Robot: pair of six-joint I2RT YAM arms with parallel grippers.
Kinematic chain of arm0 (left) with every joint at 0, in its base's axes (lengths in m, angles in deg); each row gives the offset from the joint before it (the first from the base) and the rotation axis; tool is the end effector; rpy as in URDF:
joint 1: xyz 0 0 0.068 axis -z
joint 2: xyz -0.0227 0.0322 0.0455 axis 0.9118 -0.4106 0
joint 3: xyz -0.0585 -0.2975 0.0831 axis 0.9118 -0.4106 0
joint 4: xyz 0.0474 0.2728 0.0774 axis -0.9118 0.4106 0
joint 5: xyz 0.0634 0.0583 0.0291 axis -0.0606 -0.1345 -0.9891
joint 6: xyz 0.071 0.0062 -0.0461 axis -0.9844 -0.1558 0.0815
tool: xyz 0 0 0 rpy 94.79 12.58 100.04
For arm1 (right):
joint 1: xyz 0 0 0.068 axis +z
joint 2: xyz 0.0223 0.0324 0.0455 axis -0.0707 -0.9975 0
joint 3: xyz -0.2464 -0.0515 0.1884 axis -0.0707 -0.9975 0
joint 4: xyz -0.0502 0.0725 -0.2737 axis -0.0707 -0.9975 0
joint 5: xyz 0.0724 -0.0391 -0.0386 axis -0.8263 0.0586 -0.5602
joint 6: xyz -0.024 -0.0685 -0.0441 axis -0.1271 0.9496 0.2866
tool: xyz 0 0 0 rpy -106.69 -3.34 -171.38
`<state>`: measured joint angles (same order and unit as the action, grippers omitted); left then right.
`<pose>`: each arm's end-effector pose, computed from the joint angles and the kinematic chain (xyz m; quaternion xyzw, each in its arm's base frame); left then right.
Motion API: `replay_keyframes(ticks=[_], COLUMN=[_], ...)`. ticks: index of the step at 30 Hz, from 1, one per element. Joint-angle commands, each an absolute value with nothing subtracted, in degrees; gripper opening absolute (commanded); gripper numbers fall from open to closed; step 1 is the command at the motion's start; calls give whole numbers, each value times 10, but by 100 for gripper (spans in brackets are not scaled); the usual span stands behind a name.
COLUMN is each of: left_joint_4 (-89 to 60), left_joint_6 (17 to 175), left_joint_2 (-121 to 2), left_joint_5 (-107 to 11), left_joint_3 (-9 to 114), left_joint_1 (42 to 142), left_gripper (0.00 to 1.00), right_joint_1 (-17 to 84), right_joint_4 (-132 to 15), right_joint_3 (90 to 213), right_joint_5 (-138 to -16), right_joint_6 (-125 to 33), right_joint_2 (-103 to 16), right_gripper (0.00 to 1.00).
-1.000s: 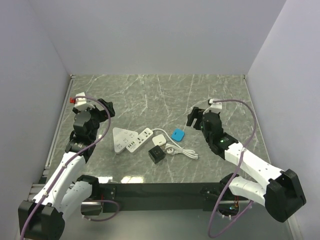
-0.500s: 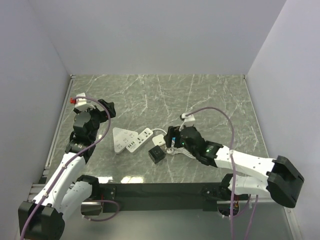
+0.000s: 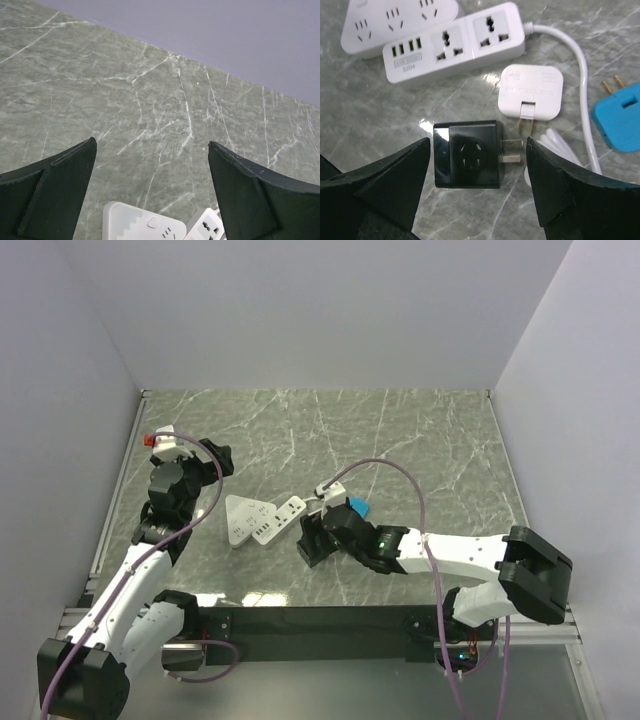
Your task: Insert the plug
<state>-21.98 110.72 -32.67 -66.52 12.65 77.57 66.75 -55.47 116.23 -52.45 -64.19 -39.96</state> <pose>0.2389 -0.0366 0.3070 -0.1513 0.7301 -0.1545 0.6482 0.1697 0.2803 0.2112 -0.2185 0.8526 0.2190 0.4211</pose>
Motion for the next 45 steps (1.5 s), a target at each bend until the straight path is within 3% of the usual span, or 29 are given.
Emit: replay_keyframes(ticks=[1,20,21,22,24,25,27,30,31,32,36,45], left_joint_4=[-235,-237,-238,-239,-243,-246,-260,-288,-297,-304,-348,-529], left_joint_6=[1112,1112,1112,1112,1109,1108,1106,1097,1094,1092,1085,1127], left_joint_2=[-326,-339,-338,-337,-333,-330,-319,-298,-291,-279,-251,-270], left_joint_5=[-650,-639,-639,-639,-632,-629,-610,-570,-546,-529,-438,-62], left_joint_3=[135,136,136,136,132,130,123,109,105,101,79,56], left_joint_1=[777,777,777,777,777,777,777,777,777,778,778,782], left_gripper=[100,99,99,99,99,99,99,99,100,99,99,99], right_joint_1=[681,717,717,716,716,714,702,665,651,635,564,442], right_joint_4=[-565,-596,-592,-592,-596,-601,-609,-609,-610,-611,-593,-542], right_joint_3=[1183,1207,1208,1209,1215,1219,1229,1235,1235,1235,1223,1190], right_joint_5=[-521,-516,-518,-523,-527,-527,-538,-599,-615,-628,-732,-1023], right_joint_6=[-630,-613,-613,-612,-611,-605,-598,-581,-576,-574,-566,-620], right_joint_2=[-409,-479,-480,-482,-482,-478,-466,-416,-386,-371,-302,-229], right_gripper=[83,85,83,71,60,50,46,29,13,3,0,0])
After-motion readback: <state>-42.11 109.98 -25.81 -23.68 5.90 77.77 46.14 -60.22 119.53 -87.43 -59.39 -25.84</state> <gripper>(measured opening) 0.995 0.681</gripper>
